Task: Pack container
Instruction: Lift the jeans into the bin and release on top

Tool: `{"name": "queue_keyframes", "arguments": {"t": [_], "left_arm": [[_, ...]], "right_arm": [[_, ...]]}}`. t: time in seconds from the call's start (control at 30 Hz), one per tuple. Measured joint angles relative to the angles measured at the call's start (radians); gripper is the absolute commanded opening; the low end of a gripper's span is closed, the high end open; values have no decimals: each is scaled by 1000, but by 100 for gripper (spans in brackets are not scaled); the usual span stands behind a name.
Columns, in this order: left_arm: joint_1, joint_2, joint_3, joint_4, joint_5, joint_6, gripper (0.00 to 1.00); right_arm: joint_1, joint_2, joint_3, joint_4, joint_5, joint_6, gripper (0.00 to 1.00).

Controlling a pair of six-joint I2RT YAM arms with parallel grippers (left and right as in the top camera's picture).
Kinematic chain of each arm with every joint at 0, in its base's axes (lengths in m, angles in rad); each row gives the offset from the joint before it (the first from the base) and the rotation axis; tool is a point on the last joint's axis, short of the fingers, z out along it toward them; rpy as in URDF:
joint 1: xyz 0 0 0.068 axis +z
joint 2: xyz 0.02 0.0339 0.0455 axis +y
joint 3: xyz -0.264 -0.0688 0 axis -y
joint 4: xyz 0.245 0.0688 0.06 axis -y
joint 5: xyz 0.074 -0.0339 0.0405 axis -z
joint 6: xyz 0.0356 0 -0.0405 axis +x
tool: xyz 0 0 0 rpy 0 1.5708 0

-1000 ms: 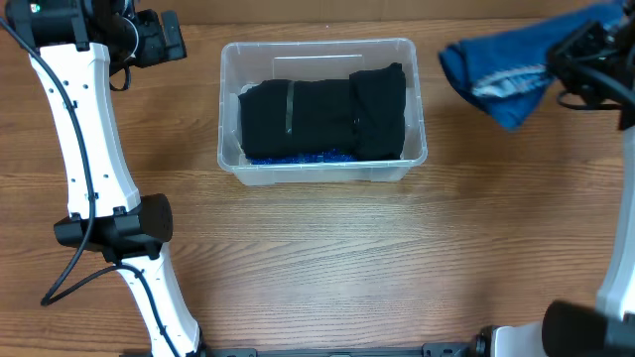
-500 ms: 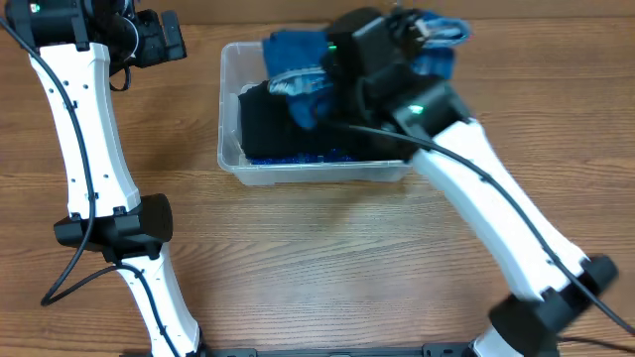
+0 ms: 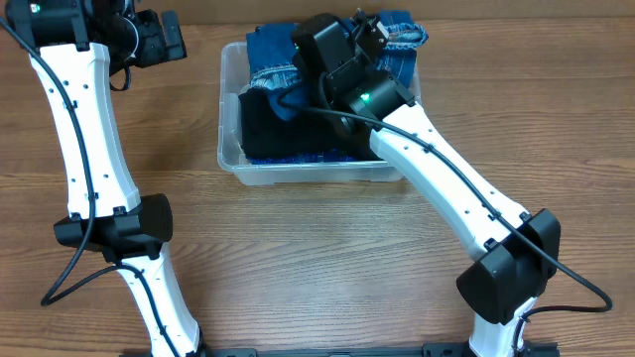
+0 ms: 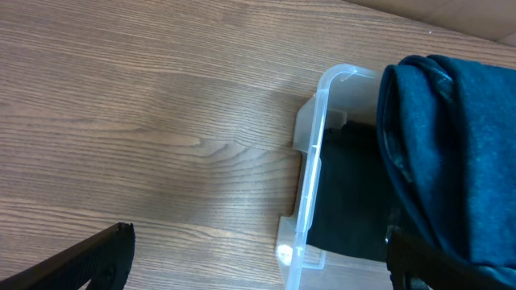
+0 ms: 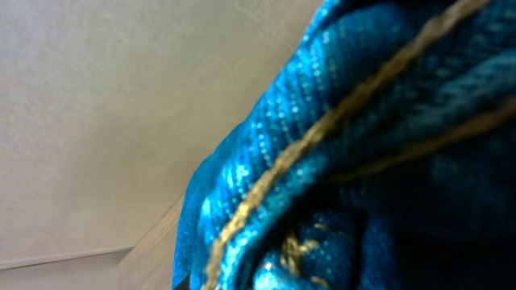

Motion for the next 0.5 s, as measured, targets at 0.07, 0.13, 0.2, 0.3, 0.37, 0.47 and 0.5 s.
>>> {"name": "queue_keyframes", "arguments": {"t": [0.07, 0.13, 0.2, 0.3, 0.37, 0.47, 0.5], "left_arm": [[0, 0, 0, 0, 0, 0, 100], [0, 0, 0, 0, 0, 0, 100], [0, 0, 0, 0, 0, 0, 100], [0, 0, 0, 0, 0, 0, 100], [0, 0, 0, 0, 0, 0, 100], [0, 0, 0, 0, 0, 0, 100], [0, 0, 0, 0, 0, 0, 100]], "right_arm": [[2, 5, 0, 3, -4, 4, 31], [4, 5, 0, 3, -8, 7, 53], [6, 5, 5, 3, -28, 5, 60], [9, 5, 5, 0, -71, 8, 64], [22, 5, 5, -13, -81, 8, 65], [61, 6, 6, -50, -94, 8, 64], [74, 6, 6, -68, -98, 8, 65]]}}
